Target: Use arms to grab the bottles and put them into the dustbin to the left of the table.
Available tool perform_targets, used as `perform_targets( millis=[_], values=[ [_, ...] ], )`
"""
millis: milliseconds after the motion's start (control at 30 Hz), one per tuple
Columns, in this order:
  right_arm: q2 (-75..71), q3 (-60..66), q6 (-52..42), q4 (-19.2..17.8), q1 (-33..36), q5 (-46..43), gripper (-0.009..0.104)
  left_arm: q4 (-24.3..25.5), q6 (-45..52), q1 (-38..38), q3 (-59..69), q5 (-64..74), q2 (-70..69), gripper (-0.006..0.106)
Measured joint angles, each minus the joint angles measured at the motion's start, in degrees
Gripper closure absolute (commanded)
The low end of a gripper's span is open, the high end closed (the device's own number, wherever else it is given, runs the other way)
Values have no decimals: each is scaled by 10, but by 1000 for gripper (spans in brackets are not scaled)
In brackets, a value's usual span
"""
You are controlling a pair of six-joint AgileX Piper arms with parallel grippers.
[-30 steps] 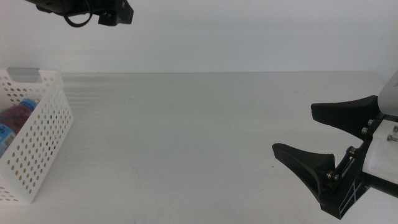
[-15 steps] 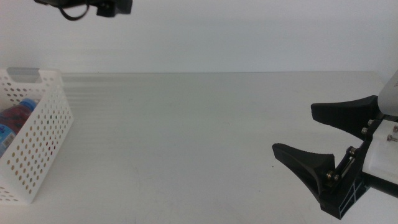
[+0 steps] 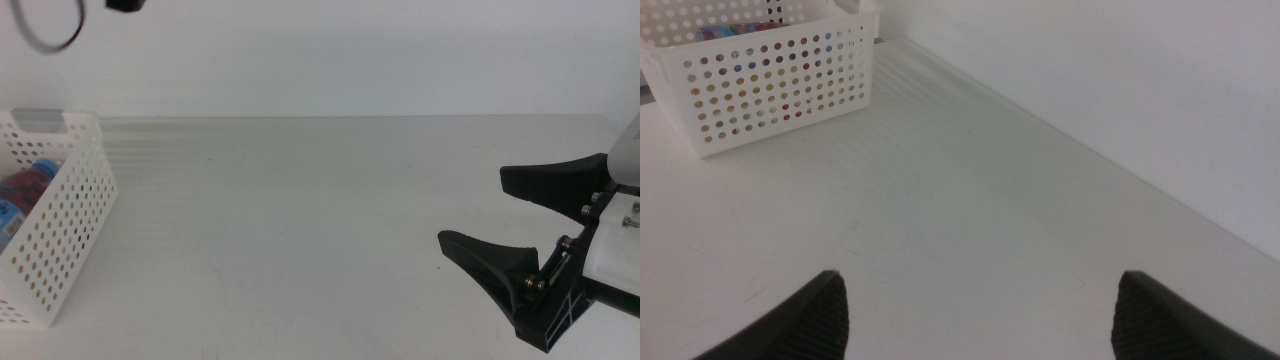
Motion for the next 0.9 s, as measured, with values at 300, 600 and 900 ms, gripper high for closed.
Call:
perform_targets(
  millis=[300, 600, 900],
  values=[
    [0, 0, 0, 0, 0, 0, 19, 25, -28, -2, 188, -128, -157, 12],
    [0, 0, 0, 0, 0, 0, 19, 41, -35, 13, 213, -147, -217, 23],
    [0, 0, 0, 0, 0, 0, 19, 41, -36, 13, 215, -148, -229, 35]
  ],
)
